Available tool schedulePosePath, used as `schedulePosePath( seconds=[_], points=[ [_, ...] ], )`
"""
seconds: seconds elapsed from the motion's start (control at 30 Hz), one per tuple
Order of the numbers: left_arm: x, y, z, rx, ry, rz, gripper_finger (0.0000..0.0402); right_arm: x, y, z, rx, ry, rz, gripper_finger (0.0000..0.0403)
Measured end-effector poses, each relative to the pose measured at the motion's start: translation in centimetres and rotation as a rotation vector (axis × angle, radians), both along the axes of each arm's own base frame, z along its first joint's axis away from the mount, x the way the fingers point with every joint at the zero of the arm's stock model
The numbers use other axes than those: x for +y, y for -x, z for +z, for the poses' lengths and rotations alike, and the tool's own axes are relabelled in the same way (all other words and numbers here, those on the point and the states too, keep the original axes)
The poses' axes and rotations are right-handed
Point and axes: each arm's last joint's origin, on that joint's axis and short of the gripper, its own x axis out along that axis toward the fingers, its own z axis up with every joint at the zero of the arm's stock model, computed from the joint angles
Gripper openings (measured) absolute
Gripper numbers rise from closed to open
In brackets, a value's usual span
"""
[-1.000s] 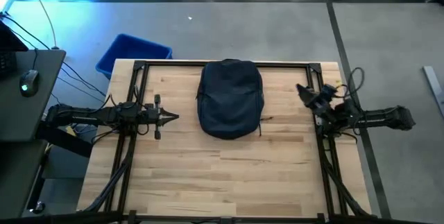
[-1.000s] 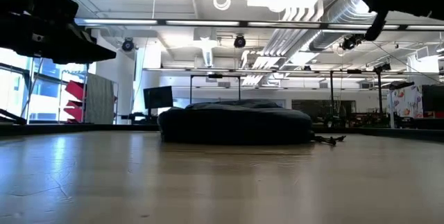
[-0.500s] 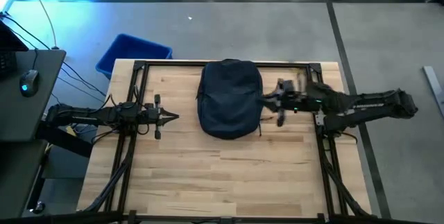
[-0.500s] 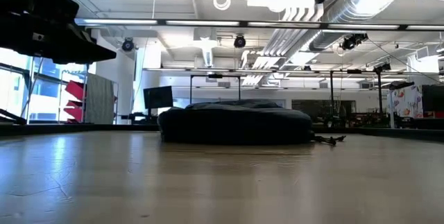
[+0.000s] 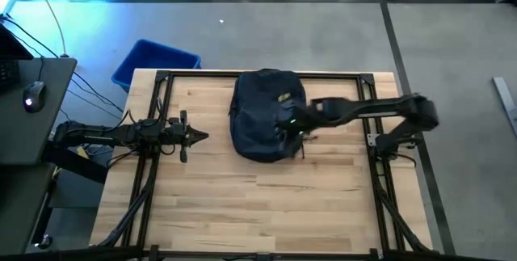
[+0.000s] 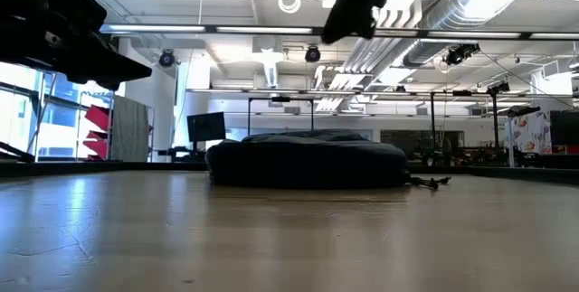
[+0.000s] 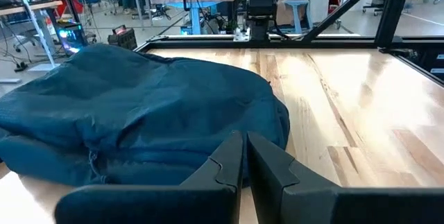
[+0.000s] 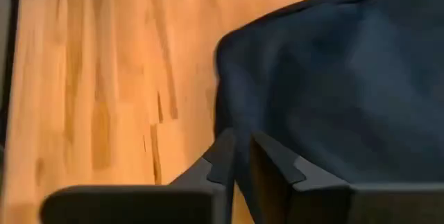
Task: Unpack backpack
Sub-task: Open the blue backpack
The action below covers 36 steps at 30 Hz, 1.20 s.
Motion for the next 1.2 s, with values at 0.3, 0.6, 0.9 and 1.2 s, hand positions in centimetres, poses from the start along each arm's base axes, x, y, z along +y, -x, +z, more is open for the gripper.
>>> schedulePosePath(
  seconds=[0.3, 0.6, 0.9, 1.2],
  points=[
    [0.0, 0.0, 0.0, -0.007, 0.049, 0.008, 0.0, 1.8, -5.4, -6.6, 0.146, 0.146, 0.188, 0.018],
    [0.0, 0.0, 0.0, -0.021, 0.148, 0.023, 0.0, 1.1, -7.0, -12.5, 0.28, 0.159, 0.184, 0.0239],
    [0.0, 0.0, 0.1, -0.028, 0.154, 0.024, 0.0, 0.2, -7.5, -16.4, 0.38, 0.118, 0.073, 0.0123],
    [0.0, -0.1, 2.5, -0.286, 0.21, 0.024, 0.0, 0.2, -7.1, -9.5, 0.4, -0.081, 0.0, 0.0004]
  ],
)
